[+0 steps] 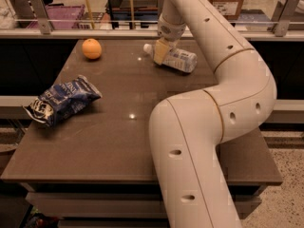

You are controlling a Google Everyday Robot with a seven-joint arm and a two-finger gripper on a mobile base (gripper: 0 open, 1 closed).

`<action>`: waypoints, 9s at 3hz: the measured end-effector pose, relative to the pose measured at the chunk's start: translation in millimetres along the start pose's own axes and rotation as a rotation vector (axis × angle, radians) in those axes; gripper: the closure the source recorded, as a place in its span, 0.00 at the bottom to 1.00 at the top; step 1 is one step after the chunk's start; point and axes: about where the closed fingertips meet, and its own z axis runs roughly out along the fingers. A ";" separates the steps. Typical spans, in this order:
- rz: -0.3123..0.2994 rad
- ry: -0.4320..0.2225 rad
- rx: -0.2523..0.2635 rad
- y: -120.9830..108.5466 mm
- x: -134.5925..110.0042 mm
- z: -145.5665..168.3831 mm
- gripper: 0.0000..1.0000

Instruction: Place blue plastic bottle upright

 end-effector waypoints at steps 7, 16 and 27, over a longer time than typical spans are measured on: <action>0.165 -0.172 0.166 -23.8 27.6 -89.0 1.00; 0.015 -0.958 0.157 -8.1 -3.8 -144.9 1.00; 0.001 -1.256 -0.131 -42.9 -14.2 -79.9 1.00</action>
Offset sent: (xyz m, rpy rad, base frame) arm -0.0024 -0.0039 0.0112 0.0287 -0.0289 -0.0376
